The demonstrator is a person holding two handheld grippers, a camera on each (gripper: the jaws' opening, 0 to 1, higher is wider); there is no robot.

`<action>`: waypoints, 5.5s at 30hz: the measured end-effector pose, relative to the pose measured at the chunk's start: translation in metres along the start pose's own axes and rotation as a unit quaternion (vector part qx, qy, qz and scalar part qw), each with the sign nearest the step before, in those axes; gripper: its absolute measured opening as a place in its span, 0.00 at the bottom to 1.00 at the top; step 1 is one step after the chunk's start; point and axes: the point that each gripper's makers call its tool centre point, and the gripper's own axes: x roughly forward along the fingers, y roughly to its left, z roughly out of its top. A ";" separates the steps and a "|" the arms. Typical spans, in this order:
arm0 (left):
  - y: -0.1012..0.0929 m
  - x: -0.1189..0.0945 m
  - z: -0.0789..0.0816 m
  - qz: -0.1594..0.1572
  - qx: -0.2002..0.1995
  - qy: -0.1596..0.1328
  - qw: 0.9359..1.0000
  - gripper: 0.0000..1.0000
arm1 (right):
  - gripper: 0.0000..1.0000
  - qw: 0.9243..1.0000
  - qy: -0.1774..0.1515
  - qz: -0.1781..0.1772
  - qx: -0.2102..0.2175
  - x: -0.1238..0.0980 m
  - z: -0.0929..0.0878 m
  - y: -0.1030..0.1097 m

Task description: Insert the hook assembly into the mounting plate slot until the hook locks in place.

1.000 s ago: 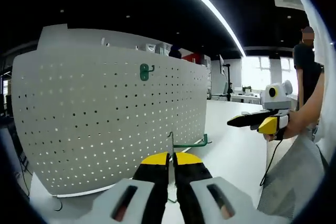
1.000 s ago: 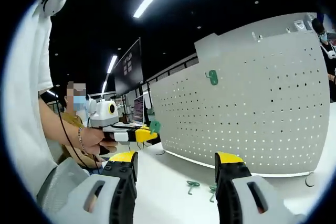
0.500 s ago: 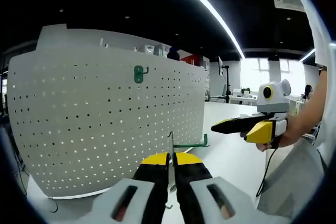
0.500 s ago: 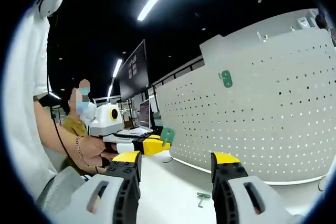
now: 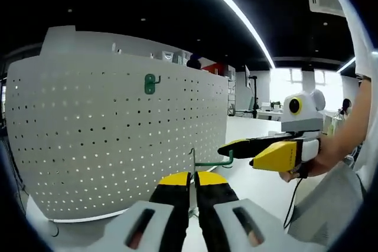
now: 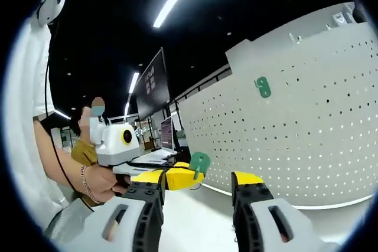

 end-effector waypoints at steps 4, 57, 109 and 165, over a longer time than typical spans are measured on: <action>-0.001 0.000 0.000 0.002 0.000 -0.001 1.000 0.03 | 0.35 1.000 0.005 -0.005 -0.001 0.005 -0.001 0.000; -0.002 0.000 0.007 0.009 -0.023 -0.013 1.000 0.03 | 0.02 1.000 0.002 -0.016 0.000 0.028 0.003 0.000; 0.000 0.004 -0.021 0.007 0.001 0.044 0.999 0.83 | 0.00 0.999 0.024 -0.013 0.037 0.029 0.002 0.001; 0.010 -0.063 -0.083 -0.013 -0.025 0.128 0.991 0.78 | 0.00 0.986 -0.014 -0.156 -0.059 0.022 0.099 -0.096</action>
